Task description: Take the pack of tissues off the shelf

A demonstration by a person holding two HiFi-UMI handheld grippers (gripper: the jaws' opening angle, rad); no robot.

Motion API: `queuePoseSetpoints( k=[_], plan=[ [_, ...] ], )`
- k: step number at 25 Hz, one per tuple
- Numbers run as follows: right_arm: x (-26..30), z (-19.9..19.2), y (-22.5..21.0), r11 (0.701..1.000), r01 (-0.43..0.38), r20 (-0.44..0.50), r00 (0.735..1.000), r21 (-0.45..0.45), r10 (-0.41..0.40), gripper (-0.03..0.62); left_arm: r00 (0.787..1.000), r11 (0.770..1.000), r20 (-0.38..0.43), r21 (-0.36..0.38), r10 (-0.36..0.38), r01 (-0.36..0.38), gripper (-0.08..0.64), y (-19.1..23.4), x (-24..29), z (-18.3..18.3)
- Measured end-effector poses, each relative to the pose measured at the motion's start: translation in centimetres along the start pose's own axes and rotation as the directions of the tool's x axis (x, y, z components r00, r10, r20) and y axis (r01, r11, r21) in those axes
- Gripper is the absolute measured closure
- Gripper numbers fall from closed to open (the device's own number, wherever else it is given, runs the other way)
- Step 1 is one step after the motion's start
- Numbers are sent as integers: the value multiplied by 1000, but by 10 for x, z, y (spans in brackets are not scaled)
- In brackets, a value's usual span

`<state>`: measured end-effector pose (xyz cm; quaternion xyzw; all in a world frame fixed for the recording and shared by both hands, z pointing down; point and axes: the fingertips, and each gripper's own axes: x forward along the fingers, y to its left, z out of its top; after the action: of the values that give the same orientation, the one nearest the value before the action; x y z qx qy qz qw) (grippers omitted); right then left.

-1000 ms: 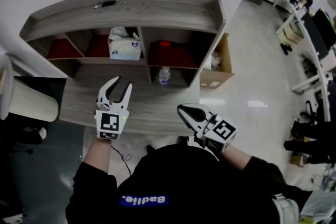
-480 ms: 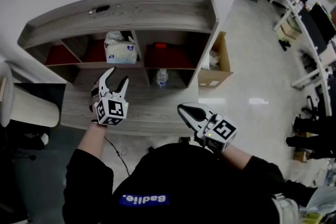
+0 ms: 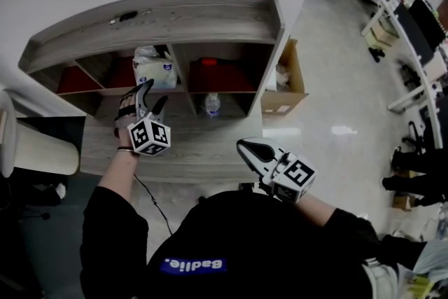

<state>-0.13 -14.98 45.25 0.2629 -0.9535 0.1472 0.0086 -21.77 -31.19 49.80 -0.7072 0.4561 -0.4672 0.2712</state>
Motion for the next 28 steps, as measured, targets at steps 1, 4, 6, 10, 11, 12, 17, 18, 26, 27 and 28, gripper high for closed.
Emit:
queuePoseSetpoints(
  k=[1,4,6,10,11,12,17,18,26,27,28],
  plan=[
    [0,-1,-1,1000,2,-1,1000,2,-2,566,1000,1000,-6,15,0,1,276,1,3,-1],
    [0,-2,-1,1000,5,-4,1000,6,-5,566,1000,999,-25,49,-8,9,273,3,13,-3],
    [0,-3,-2,1000,11,-6,1000,8,-11,566,999,997,-42,73,-17,20,270,2,20,-6],
    [-2,-5,-4,1000,25,-5,1000,9,-25,566,997,990,-74,135,-36,46,259,-3,32,-13],
    [-2,-6,-4,1000,27,-7,1000,10,-27,566,996,987,-80,150,-40,52,259,-4,35,-14],
    [-3,-7,-4,1000,29,-9,1000,11,-29,566,995,985,-87,161,-45,59,259,-5,38,-15],
    [-5,-11,-3,999,37,-16,999,17,-37,566,989,981,-128,174,-69,91,259,-8,54,-26],
    [-6,-12,-4,999,40,-16,999,19,-40,566,989,980,-130,178,-70,92,259,-8,56,-27],
    [-11,-18,-7,997,63,-20,998,36,-62,566,984,968,-152,217,-96,128,412,-15,56,-28],
    [-12,-18,-6,997,64,-21,998,38,-63,566,984,968,-153,217,-97,129,427,-14,54,-29],
    [-12,-18,-6,997,64,-23,998,40,-63,566,983,967,-152,218,-98,130,441,-14,52,-28]
  ],
)
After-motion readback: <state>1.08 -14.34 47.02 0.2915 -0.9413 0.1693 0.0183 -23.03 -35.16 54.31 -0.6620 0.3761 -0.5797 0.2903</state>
